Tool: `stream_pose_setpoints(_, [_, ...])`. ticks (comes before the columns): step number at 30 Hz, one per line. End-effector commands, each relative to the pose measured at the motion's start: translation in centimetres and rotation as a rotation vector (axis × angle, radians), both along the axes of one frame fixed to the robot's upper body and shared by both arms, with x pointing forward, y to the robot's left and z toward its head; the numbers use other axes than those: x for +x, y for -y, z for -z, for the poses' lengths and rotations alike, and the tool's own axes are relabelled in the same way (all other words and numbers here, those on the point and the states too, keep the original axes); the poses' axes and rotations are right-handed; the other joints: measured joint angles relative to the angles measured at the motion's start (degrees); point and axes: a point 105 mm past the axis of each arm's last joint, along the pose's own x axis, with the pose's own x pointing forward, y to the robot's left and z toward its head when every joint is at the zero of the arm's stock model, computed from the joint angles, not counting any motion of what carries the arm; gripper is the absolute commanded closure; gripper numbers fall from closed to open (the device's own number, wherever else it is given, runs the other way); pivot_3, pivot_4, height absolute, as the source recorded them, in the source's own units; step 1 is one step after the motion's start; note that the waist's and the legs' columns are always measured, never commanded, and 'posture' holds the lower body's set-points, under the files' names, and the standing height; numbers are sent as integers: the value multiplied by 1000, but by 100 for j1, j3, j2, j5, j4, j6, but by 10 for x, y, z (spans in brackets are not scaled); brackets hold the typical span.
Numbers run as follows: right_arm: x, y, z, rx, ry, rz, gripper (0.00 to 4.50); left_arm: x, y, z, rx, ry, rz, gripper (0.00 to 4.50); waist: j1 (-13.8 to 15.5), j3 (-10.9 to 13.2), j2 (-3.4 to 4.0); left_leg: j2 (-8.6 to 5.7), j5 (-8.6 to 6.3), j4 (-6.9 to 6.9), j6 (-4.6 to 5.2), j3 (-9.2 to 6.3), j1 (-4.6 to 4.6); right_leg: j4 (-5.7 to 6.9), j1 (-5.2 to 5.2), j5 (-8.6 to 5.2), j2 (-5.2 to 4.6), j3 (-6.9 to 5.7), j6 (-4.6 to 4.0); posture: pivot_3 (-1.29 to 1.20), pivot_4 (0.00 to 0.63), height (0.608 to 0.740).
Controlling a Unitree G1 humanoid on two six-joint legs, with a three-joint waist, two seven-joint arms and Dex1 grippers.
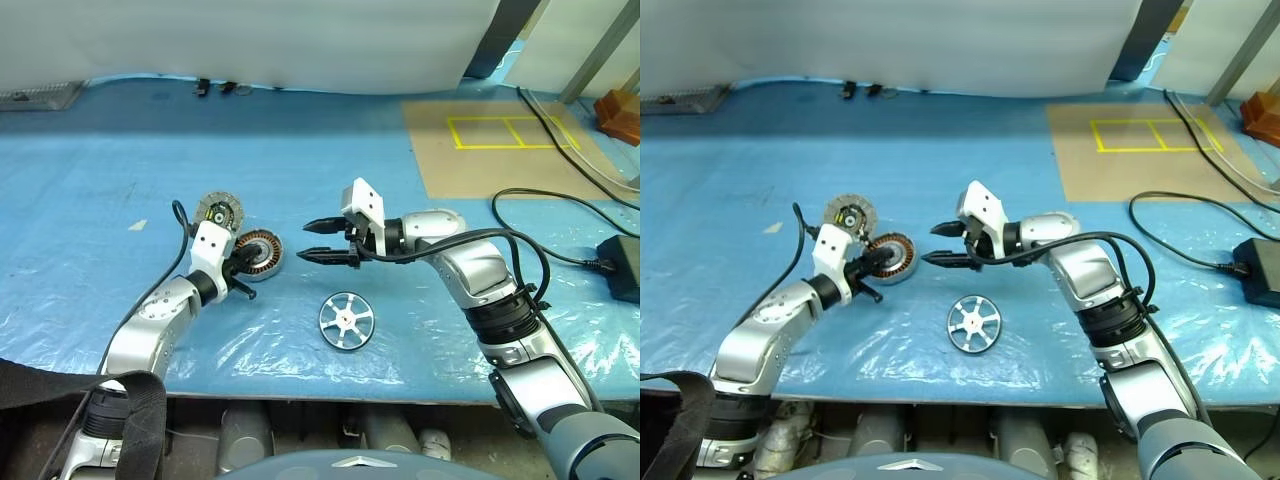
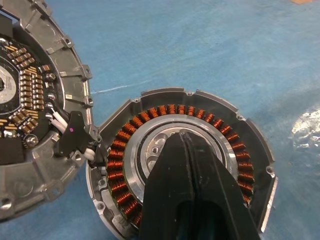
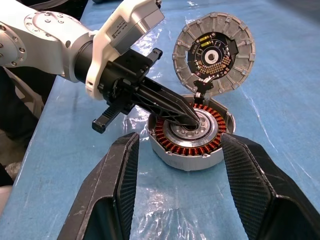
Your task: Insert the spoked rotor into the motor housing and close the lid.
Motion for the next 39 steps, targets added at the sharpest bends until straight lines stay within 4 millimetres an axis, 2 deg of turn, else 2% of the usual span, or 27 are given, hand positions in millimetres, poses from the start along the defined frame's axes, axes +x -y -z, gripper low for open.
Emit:
stream_pose_setpoints(1, [-3, -5, -10, 18, 19, -34, 1865, -7, 6, -10, -20, 29, 56, 4482, 8, 0, 0, 0, 0, 0, 0, 0, 0, -1, 0, 0, 0, 0, 0, 0, 150, 740])
stream_pose_setpoints(6, [-3, -8, -12, 22, 13, -39, 1865, -7, 3, 5, 40, -26, 54, 4482, 5, 0, 1, 0, 0, -1, 0, 0, 2, -1, 0, 0, 0, -1, 0, 0, 150, 740])
stream_pose_setpoints(11, [-2, -7, -12, 18, 16, -35, 1865, 3, -4, -20, -79, 60, -24, 4482, 8, 0, 0, -1, 0, 0, 0, 0, -2, -1, 0, 0, -1, 0, 0, 0, 150, 740])
stream_pose_setpoints(16, [-2, -7, -10, 15, 15, -34, 1865, 8, -7, -26, -77, 72, -37, 4482, 4, 0, 0, 0, 0, -1, 0, 0, -1, -1, 0, 0, 1, -2, 0, 0, 150, 740])
stream_pose_setpoints(24, [-1, -7, -11, 15, 22, -25, 1865, -3, -4, 14, 68, -71, -2, 4482, 11, 0, 0, 0, 0, -5, 0, 0, -2, -5, 0, 0, 0, -2, 0, 0, 150, 740])
stream_pose_setpoints(28, [0, -6, -11, 14, 24, -22, 1865, 1, -6, 2, -10, -31, -39, 4482, 13, -2, 4, -1, 0, -2, 0, 0, 4, -4, 4, 0, -2, -1, 0, 0, 150, 740])
stream_pose_setpoints(34, [0, -9, -13, 24, 22, -29, 1865, 8, -11, -16, -28, 45, -58, 4482, 4, -2, 4, 0, 0, -2, 0, 0, 2, -3, 3, 0, 0, -1, 0, 0, 150, 740])
stream_pose_setpoints(39, [0, -9, -13, 20, 17, -35, 1865, 12, -9, -13, -9, 21, -61, 4482, 9, -2, 4, -1, 0, -6, 0, 0, -2, -8, 1, 0, 0, -2, 0, 0, 150, 740])
